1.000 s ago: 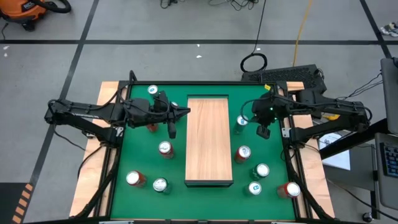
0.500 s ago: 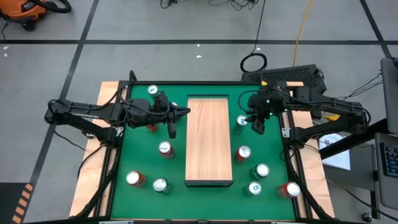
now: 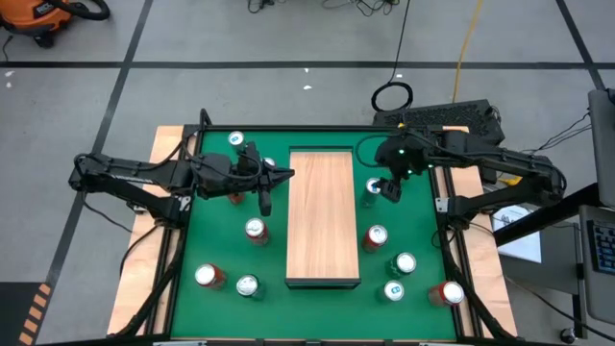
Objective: Place canned beverage on shelf
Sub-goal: Put the blue soda can on the shelf
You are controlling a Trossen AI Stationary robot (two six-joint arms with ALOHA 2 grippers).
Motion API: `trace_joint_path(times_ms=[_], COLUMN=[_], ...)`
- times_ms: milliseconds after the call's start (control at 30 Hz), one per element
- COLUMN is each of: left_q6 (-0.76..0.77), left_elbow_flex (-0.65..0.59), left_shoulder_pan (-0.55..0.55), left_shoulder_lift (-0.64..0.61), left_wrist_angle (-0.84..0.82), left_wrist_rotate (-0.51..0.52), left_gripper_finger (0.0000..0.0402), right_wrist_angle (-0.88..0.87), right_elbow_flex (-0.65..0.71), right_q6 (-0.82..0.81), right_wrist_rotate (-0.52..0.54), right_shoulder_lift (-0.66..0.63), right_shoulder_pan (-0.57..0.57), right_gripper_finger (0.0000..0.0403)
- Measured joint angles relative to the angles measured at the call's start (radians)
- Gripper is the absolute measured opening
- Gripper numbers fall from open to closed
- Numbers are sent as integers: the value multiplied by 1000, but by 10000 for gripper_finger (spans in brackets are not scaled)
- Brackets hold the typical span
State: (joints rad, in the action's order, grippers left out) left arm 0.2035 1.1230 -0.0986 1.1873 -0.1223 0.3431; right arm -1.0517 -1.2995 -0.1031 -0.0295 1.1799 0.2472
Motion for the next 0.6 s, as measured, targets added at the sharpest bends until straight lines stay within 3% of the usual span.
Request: trace_joint_path(times_ms=[600], left_q6=[-2], left_elbow_flex=[0], left_shoulder_pan=[0], left_shoulder_lift=[0], left_wrist_angle=[-1], left_wrist_rotate=[0], left_gripper_finger=[0], right_wrist_angle=[-37], right_elbow_flex=[0], right_q6=[193], right_wrist_rotate=[-26], right_shoulder_lift=[172], right_shoulder_pan=[42], right_gripper_finger=[323])
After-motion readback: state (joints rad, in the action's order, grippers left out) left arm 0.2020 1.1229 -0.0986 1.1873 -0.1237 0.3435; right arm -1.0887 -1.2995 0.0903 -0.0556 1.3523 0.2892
